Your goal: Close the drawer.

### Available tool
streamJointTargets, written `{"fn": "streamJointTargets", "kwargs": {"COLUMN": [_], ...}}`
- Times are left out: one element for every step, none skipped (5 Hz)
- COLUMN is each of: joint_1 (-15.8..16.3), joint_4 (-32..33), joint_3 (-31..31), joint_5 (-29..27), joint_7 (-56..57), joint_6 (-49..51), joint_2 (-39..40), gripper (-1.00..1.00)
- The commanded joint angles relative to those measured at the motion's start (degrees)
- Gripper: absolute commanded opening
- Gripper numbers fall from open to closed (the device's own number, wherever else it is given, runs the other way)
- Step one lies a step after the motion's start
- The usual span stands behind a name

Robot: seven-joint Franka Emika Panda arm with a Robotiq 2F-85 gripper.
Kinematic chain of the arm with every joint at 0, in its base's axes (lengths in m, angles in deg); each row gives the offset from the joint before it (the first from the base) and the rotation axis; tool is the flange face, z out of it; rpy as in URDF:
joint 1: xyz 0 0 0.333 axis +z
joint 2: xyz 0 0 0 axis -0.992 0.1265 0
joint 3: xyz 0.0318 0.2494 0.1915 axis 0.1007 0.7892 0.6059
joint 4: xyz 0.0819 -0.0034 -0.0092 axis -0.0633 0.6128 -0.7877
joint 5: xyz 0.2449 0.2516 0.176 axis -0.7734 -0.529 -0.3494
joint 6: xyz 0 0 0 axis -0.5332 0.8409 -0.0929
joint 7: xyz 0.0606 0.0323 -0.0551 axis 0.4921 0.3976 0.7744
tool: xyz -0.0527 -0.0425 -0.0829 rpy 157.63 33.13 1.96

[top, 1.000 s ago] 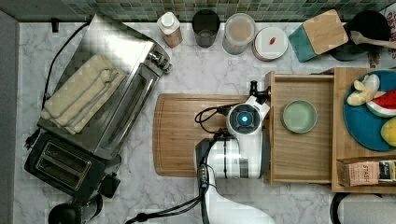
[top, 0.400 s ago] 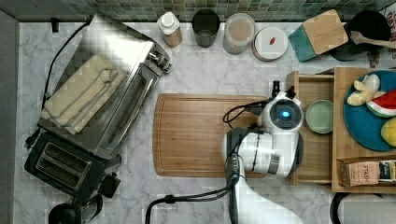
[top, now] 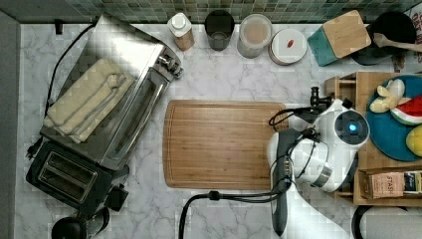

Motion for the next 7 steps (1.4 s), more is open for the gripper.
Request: {"fn": "streamJointTargets", "kwargs": {"joint_1": [-5.96,-7.32,-5.55,-6.75,-6.78,-6.21,-6.11], "joint_4": [-9.33,-11.07,-13.95,-14.02,-14.02,-14.01,-14.01], "joint_3": [-8.15,-8.19,-10.89,-11.13,-11.11,-11.7,-11.8], "joint_5": [1.44,2.93,7.37,7.31,7.34,7.02,6.98], "joint_7": [7.12,5.95,0.96,1.38,1.33,1.56,1.6], "joint_6": [-4.27,-4.97,-0.68,-2.83,-2.82,-2.87,-2.88], "joint_2": [0.94,2.33,2.0,2.55,2.56,2.6,2.61], "gripper": [-1.0,-1.0,-1.0,-1.0,-1.0,-1.0,-1.0]}}
